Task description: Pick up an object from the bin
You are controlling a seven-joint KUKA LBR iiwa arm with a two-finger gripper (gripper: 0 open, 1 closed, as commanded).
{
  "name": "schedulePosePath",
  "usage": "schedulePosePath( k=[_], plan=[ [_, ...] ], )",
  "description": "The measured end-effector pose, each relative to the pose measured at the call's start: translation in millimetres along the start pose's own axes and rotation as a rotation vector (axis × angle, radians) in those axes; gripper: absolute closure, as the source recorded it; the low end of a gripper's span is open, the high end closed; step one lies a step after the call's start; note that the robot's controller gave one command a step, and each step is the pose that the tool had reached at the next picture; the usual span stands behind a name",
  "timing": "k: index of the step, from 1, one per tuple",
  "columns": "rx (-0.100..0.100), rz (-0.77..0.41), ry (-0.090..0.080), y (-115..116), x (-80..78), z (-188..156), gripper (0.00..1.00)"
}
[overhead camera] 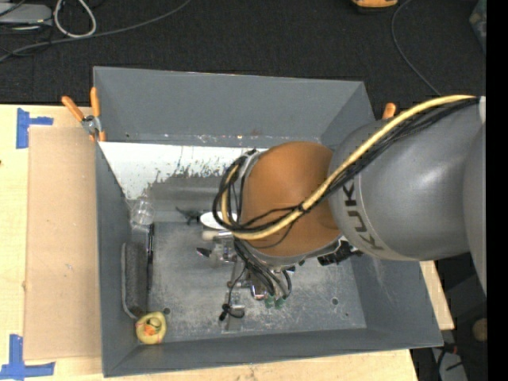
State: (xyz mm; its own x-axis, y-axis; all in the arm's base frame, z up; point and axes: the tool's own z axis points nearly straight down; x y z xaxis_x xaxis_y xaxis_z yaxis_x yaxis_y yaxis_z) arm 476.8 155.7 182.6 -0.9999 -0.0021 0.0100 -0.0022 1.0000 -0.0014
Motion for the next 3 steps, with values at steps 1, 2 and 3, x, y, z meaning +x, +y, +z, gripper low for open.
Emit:
schedulePosePath(
  k=[1,2,3],
  plan=[
    [-0.001,0.004,-0.007,-1,-2.0,-4,0.0],
    [-0.002,-0.011,-0.012,-49,-55.3,70,0.0],
    [-0.004,-0.063,-0.008,-75,-87.7,64,0.0]
  ],
)
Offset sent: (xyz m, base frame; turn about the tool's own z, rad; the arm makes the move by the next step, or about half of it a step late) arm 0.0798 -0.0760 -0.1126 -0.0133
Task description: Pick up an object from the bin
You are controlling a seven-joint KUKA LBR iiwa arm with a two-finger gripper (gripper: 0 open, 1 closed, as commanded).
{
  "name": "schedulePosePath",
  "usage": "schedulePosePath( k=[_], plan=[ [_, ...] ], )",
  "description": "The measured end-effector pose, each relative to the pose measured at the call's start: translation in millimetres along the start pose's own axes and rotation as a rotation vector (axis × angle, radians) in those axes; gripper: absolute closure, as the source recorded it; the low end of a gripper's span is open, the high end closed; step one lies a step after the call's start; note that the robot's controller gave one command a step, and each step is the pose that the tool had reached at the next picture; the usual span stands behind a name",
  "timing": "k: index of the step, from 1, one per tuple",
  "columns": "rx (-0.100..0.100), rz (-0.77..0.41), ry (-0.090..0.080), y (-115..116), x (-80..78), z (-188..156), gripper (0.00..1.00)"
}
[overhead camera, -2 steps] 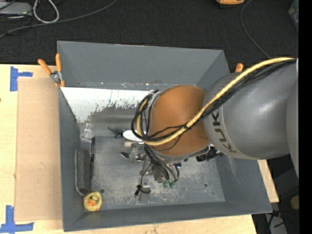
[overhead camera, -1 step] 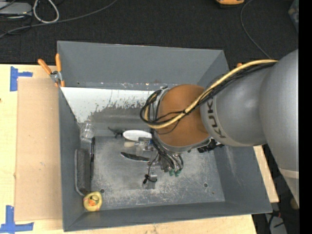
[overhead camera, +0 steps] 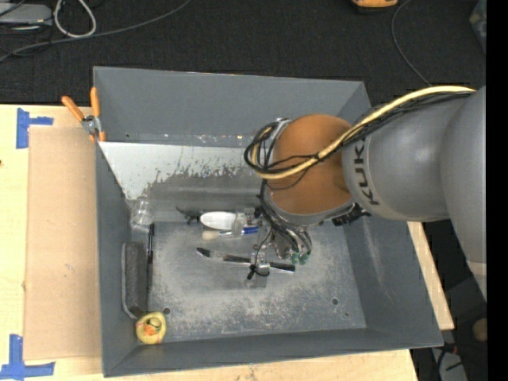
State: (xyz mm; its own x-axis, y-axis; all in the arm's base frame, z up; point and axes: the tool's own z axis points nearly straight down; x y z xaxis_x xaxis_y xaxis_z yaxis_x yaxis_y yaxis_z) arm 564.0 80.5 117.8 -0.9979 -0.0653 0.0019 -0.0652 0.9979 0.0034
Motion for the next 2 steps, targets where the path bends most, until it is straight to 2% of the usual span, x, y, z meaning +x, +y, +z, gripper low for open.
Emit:
schedulePosePath(
  k=[1,2],
  plan=[
    [0.004,-0.061,0.002,-47,-4.3,20,0.0],
    [-0.002,-0.033,-0.008,-43,-26.3,50,0.0]
  ],
)
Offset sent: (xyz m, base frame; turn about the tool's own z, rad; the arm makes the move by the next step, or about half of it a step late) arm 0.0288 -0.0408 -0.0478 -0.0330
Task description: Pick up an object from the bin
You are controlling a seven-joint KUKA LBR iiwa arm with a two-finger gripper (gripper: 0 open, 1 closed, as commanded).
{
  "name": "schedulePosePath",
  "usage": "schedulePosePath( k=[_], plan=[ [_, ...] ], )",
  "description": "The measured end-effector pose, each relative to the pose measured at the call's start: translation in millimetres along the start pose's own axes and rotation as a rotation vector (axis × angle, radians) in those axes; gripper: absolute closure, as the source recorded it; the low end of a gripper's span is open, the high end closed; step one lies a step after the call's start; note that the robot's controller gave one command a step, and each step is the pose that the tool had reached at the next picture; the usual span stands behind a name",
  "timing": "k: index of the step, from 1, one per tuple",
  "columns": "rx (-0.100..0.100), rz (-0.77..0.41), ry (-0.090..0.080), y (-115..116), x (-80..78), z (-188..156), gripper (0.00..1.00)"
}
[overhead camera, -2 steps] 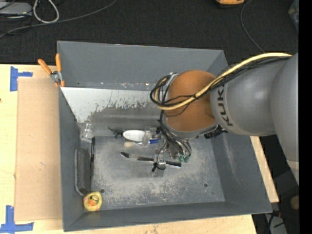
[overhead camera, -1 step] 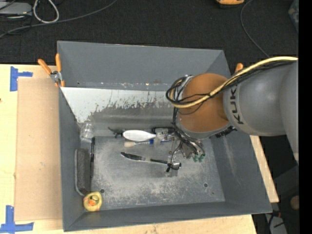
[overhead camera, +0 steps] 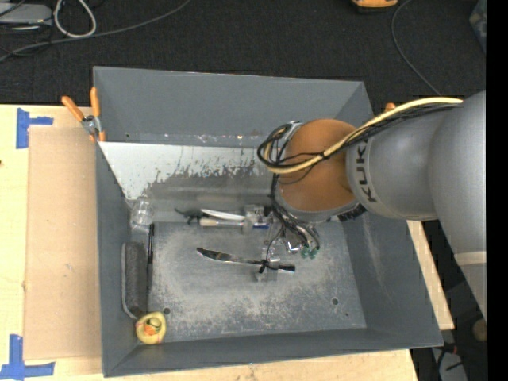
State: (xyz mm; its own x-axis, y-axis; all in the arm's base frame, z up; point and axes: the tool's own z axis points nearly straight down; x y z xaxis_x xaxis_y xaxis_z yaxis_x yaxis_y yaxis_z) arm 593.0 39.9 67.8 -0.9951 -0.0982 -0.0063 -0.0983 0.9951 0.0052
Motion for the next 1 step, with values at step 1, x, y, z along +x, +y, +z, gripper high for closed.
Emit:
schedulePosePath(
  k=[1],
  plan=[
    [0.003,0.021,0.003,22.0,-8.2,-2.8,1.0]
  ],
)
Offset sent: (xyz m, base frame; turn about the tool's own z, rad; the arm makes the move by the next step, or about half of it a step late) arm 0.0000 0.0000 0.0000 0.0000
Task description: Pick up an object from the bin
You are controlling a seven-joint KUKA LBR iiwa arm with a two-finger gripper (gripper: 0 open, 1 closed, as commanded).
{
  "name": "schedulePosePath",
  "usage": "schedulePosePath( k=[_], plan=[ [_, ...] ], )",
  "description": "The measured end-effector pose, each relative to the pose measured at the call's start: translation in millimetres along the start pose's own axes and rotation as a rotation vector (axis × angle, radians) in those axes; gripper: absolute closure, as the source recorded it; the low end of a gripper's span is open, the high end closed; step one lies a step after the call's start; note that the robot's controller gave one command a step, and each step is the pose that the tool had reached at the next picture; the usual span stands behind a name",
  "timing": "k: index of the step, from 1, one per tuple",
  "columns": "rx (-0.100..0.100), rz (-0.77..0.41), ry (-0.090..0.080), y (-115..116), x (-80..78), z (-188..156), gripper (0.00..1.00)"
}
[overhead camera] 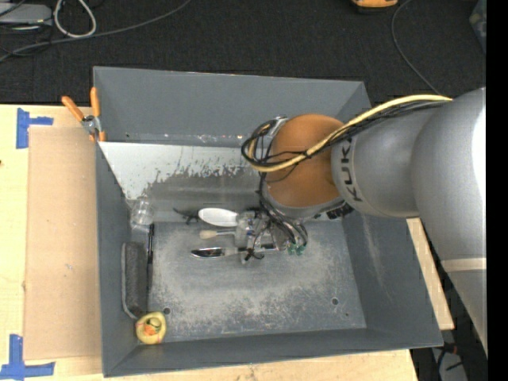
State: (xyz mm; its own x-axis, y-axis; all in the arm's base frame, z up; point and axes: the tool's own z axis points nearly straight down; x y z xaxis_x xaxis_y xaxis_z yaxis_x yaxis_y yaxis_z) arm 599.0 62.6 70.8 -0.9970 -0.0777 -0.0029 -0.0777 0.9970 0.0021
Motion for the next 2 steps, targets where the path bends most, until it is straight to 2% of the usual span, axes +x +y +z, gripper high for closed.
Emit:
schedulePosePath(
  k=[1,2],
  plan=[
    [0.0,0.001,0.0,0,0.0,0,1.0],
    [0.001,0.001,0.011,0,3.0,-41,1.0]
  ],
)
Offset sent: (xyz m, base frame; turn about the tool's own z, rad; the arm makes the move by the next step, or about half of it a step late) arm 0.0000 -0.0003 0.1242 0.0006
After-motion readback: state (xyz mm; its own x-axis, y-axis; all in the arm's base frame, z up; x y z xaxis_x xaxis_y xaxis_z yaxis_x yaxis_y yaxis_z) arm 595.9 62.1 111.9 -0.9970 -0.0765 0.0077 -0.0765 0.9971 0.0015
